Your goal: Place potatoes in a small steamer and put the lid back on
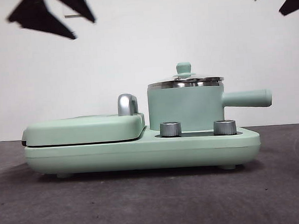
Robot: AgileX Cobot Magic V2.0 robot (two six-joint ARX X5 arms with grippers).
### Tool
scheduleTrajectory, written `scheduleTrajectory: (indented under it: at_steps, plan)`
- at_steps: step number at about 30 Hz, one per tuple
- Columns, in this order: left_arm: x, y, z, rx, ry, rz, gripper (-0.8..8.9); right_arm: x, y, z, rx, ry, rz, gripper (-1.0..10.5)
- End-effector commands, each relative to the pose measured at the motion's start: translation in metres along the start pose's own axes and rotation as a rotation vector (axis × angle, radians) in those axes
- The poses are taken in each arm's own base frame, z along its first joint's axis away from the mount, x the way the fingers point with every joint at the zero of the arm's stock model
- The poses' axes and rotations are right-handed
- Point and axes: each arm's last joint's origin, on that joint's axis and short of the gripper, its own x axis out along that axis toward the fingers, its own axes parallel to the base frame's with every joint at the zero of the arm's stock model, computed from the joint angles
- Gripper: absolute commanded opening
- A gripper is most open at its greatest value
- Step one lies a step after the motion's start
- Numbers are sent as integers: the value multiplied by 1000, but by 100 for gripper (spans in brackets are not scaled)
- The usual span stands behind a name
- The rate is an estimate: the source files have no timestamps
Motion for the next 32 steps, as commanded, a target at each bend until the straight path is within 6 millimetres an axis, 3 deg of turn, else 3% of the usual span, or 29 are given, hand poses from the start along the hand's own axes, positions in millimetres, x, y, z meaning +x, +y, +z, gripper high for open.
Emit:
scheduleTrajectory:
  at_steps: [1, 6, 12, 20, 21, 22, 23, 24, 32]
  plan:
    - [-14, -1, -16, -29, -14, 4, 303, 5, 0, 3, -7, 6, 8, 358]
    - [-44, -4, -54, -75, -28, 32, 303, 13, -1, 4, -3, 31, 9, 358]
    - [-71, -11, -84, -120, -38, 48, 303, 14, -1, 4, -3, 34, 15, 358]
    - [-85, -18, -96, -140, 23, 50, 293, 13, -1, 3, 1, 44, 13, 355]
    - [-85, -18, -96, -140, 22, 50, 207, 13, -1, 3, 2, 42, 14, 305]
    - [-86, -19, -96, -138, 21, 48, -23, 13, -1, 3, 8, 42, 14, 115]
    - [-86, -19, -96, -136, 18, 48, 32, 13, -1, 3, 10, 41, 14, -33]
    - [-86, -19, -95, -128, 12, 47, 3, 13, -1, 4, 6, 29, 9, 38]
    - [-86, -18, -95, -128, 13, 49, 6, 12, 0, 8, 1, -15, 30, 28]
